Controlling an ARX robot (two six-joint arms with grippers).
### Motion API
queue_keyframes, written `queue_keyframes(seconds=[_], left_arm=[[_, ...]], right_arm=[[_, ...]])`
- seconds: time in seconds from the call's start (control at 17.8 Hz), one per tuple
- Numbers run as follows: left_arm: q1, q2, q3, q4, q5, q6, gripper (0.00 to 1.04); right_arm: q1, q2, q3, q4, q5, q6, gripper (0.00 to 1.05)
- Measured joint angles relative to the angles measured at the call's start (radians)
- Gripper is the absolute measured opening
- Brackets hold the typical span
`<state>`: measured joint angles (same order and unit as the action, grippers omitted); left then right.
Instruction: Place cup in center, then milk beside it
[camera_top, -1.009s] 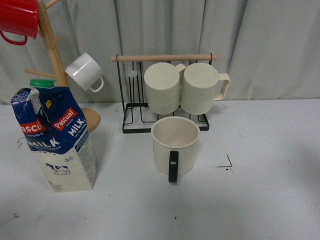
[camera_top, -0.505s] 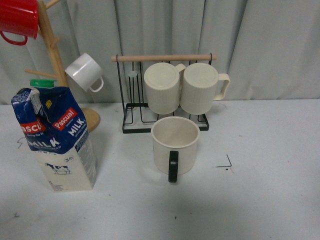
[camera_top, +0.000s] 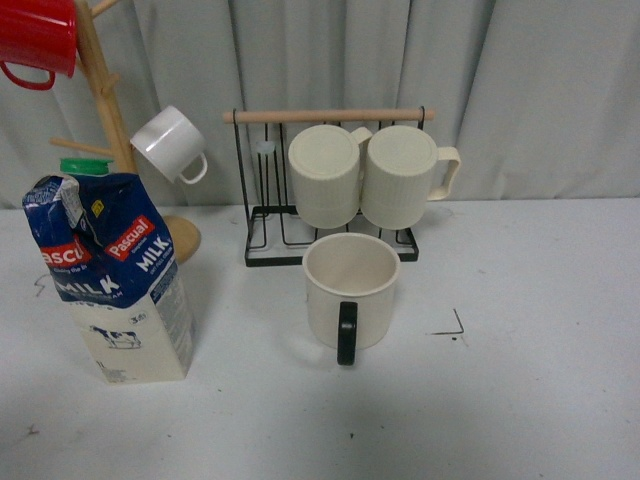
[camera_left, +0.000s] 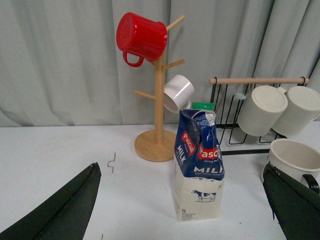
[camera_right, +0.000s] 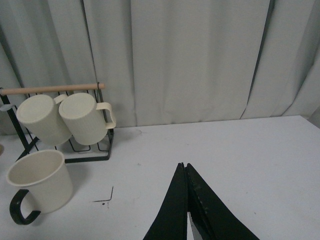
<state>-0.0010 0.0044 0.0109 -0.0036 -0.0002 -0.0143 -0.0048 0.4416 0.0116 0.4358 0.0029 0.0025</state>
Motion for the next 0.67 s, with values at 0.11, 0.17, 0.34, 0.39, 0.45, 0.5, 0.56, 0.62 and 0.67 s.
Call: queue_keyframes(seconds=[0.11, 0.17, 0.34, 0.39, 0.45, 0.5, 0.56, 0.62, 0.67], left_arm=[[0.000, 0.000, 0.000, 0.000, 0.000, 0.000, 0.98], [0.000, 0.000, 0.000, 0.000, 0.000, 0.000, 0.98], [0.000, 0.000, 0.000, 0.000, 0.000, 0.000, 0.98], [0.000, 0.000, 0.000, 0.000, 0.000, 0.000, 0.98], [0.000, 0.000, 0.000, 0.000, 0.000, 0.000, 0.98], [0.000, 0.000, 0.000, 0.000, 0.000, 0.000, 0.98], [0.000, 0.000, 0.000, 0.000, 0.000, 0.000, 0.98], [0.000, 0.000, 0.000, 0.000, 0.000, 0.000, 0.98], [0.000, 0.000, 0.000, 0.000, 0.000, 0.000, 0.98]], right_arm=[[0.000, -0.067, 0.000, -0.058, 0.000, 0.000, 0.02], [0.000, -0.096, 0.000, -0.089, 0.000, 0.000, 0.02], [0.000, -0.172, 0.000, -0.164, 0.000, 0.000, 0.02], [0.000, -0.194, 0.000, -0.185, 0.000, 0.000, 0.02], [0.000, -0.214, 0.000, -0.206, 0.000, 0.000, 0.02], [0.000, -0.220, 0.000, -0.212, 0.000, 0.000, 0.02], [0.000, -0.225, 0.000, -0.219, 0.000, 0.000, 0.02], [0.000, -0.231, 0.000, -0.224, 0.000, 0.000, 0.02], [0.000, -0.236, 0.000, -0.229, 0.000, 0.000, 0.02]])
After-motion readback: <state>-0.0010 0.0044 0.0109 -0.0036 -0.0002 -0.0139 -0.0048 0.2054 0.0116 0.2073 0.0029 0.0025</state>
